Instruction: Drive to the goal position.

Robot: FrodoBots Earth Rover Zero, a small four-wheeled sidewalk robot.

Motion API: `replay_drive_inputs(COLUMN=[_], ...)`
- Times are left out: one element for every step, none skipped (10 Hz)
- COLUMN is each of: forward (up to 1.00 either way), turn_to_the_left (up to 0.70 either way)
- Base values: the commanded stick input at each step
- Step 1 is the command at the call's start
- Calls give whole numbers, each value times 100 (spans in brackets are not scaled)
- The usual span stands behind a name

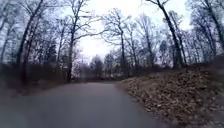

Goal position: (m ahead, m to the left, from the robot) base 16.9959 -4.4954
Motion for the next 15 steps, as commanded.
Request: replay_drive_inputs(forward=[100,100,100,100,100,100,100,100,100,100,100,100,100,100,100], turn_to_the_left=[21,0,0,0,0,24,40,19,0,0,0,0,0,0,0])
